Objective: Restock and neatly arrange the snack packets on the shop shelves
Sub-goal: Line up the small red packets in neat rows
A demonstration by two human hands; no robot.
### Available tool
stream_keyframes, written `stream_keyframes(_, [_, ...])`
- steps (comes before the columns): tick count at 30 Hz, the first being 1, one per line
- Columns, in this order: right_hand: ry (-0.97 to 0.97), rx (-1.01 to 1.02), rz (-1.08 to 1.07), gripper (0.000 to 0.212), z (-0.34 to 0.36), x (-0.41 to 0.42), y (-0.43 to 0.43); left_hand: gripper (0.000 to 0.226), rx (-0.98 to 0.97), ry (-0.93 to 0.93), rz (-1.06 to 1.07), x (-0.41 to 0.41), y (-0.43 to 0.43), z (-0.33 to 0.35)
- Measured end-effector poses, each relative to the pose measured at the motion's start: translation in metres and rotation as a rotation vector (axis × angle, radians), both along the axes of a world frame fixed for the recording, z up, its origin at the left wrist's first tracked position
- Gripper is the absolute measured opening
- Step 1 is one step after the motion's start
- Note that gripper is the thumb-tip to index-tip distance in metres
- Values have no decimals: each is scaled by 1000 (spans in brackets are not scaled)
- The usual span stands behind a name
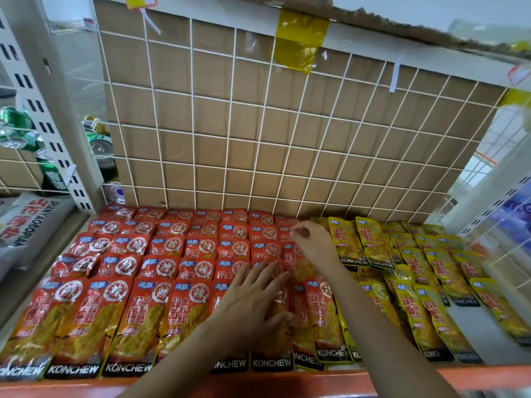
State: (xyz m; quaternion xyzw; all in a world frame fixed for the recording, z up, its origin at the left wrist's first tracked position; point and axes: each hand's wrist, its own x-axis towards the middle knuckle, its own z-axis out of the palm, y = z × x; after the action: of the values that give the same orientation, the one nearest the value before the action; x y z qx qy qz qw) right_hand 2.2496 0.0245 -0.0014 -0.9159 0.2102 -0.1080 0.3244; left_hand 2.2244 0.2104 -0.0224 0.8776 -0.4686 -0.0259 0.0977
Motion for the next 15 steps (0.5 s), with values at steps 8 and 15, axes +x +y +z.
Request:
stream_keyframes(8, [-63,5,-33,5,-3,-37,-11,67,136,43,78,13,-35,2])
stream_keyframes(15, [-129,-7,-20,8,-1,-54,-9,68,133,62,94,18,-39,1])
